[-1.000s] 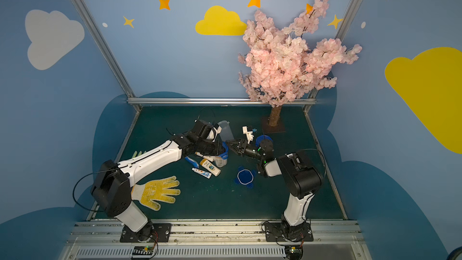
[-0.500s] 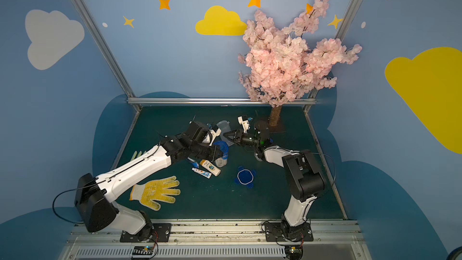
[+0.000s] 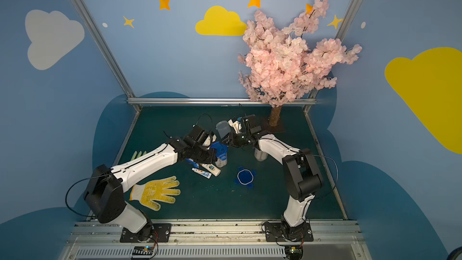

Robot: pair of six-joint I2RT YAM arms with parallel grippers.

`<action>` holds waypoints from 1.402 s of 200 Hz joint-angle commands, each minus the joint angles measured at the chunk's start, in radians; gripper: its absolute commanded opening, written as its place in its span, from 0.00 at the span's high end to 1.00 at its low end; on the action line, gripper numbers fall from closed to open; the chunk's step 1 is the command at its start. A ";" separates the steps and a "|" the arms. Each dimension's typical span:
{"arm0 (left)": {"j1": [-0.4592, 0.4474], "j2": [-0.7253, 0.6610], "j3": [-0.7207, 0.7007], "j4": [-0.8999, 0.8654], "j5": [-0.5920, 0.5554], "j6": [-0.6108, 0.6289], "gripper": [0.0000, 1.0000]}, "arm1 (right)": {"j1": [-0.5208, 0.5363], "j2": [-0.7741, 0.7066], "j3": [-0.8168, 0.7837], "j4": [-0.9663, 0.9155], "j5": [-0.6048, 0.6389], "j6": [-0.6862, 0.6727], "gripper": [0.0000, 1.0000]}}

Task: Take out toiletry kits
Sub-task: Adjust the container at the center of the board, then unfasten the latch on the container.

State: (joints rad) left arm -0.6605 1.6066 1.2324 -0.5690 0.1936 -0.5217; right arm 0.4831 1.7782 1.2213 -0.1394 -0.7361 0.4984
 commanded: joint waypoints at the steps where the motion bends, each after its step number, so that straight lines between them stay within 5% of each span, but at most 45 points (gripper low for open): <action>1: 0.023 0.023 0.033 0.027 0.012 0.004 0.98 | 0.026 -0.037 -0.008 -0.097 0.032 -0.057 0.68; 102: 0.054 0.046 0.037 -0.011 -0.012 0.017 0.98 | 0.042 -0.228 -0.221 -0.029 0.085 0.002 0.67; 186: 0.100 -0.166 0.080 -0.159 -0.184 0.064 0.98 | 0.038 -0.373 -0.334 0.150 0.078 0.057 0.50; 228: 0.089 -0.136 0.126 -0.052 -0.048 0.051 0.98 | 0.035 -0.398 -0.453 0.350 0.051 0.135 0.39; 280: 0.062 0.007 0.133 0.031 0.067 0.025 0.98 | 0.010 -0.251 -0.531 0.726 -0.093 0.331 0.49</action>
State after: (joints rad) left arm -0.5915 1.5631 1.3632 -0.5812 0.1726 -0.4824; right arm 0.5030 1.4647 0.7074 0.3576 -0.7494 0.7158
